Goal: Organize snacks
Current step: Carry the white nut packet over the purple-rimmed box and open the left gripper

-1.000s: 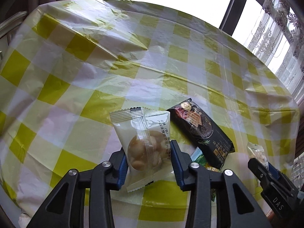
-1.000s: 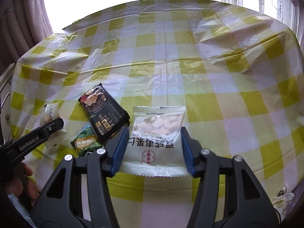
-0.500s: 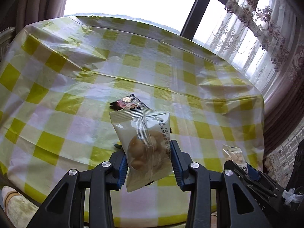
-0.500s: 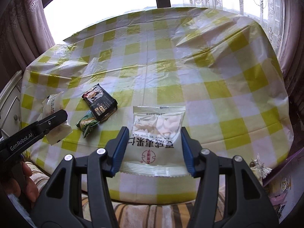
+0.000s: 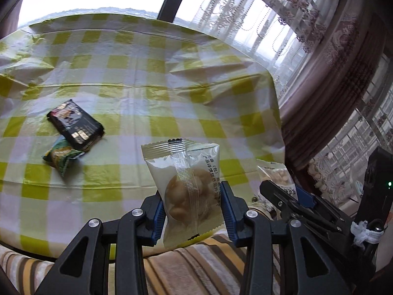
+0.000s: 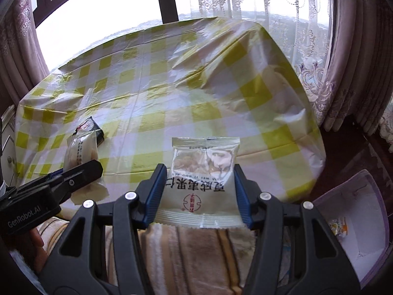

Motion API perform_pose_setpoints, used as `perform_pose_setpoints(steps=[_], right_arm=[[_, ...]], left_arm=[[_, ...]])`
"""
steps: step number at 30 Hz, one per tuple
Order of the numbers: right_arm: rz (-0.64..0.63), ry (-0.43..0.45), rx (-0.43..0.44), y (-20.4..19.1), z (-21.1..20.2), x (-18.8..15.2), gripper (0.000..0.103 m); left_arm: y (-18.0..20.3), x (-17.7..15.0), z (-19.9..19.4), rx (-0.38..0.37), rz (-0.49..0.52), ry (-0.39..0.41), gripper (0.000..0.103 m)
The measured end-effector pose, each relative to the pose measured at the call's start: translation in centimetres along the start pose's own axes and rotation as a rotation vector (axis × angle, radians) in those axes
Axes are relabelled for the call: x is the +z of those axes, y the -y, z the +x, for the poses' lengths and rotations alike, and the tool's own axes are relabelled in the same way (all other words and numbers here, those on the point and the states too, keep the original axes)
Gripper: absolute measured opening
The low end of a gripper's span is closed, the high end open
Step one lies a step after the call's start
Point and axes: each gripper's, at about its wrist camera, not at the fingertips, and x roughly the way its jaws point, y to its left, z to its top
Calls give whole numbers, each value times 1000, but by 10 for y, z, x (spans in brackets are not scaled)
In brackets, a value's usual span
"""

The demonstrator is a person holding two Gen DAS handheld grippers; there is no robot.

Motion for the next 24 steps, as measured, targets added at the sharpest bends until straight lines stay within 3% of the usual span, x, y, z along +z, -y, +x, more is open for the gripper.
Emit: perform_pose_setpoints(steps=[11, 24], right_arm=[[66, -18, -105, 78, -13, -19, 57], [124, -43, -213, 155, -42, -53, 58]], left_arm=[[75, -23, 26, -115, 133, -105, 41], [129, -53, 33, -245, 246, -196, 42]])
